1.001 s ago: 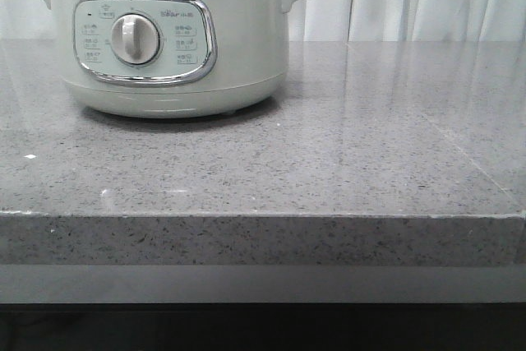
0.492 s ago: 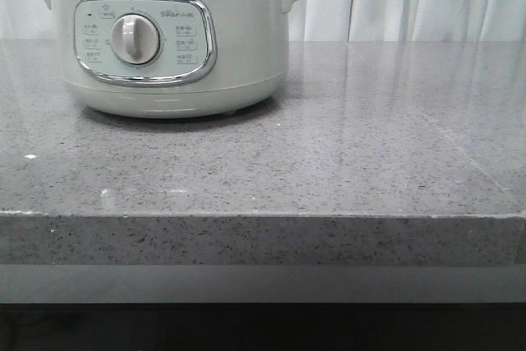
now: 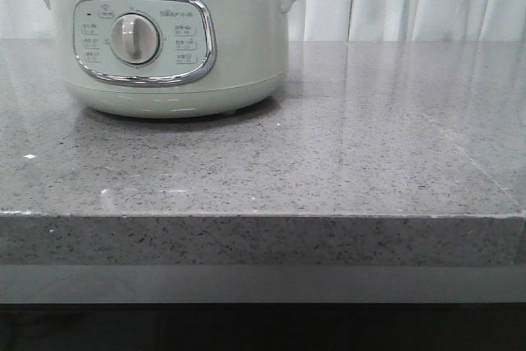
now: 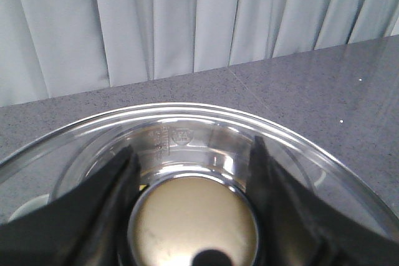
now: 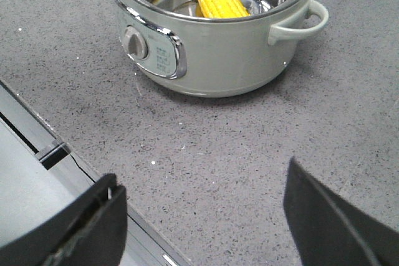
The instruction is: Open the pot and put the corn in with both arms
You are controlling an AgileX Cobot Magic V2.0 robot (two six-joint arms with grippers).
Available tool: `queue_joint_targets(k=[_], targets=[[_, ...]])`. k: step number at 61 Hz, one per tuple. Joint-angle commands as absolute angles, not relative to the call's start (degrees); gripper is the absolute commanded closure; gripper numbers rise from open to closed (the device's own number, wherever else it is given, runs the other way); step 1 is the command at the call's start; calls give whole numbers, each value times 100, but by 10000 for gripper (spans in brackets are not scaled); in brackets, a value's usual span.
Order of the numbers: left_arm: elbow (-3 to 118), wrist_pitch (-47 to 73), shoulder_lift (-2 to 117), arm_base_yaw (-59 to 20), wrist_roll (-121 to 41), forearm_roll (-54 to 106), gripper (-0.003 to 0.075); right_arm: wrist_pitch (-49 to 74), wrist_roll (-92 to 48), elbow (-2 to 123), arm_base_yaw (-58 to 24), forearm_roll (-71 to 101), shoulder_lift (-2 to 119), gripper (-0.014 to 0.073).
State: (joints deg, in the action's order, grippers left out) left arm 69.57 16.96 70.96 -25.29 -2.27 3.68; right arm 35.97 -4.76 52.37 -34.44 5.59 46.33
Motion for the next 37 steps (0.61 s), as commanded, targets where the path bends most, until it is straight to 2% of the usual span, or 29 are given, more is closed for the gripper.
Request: queue_joint_targets(k=[1, 18, 37], targets=[[7623, 788, 7338, -2526, -213, 472, 480, 3148, -494, 5381, -3416, 596, 4581, 52], [8642, 788, 8498, -2480, -213, 463, 480, 3148, -494, 5381, -3416, 596, 4581, 52], [8907, 380, 9209, -2447, -213, 475, 480, 3148, -494, 5381, -3416, 596, 4581, 52]])
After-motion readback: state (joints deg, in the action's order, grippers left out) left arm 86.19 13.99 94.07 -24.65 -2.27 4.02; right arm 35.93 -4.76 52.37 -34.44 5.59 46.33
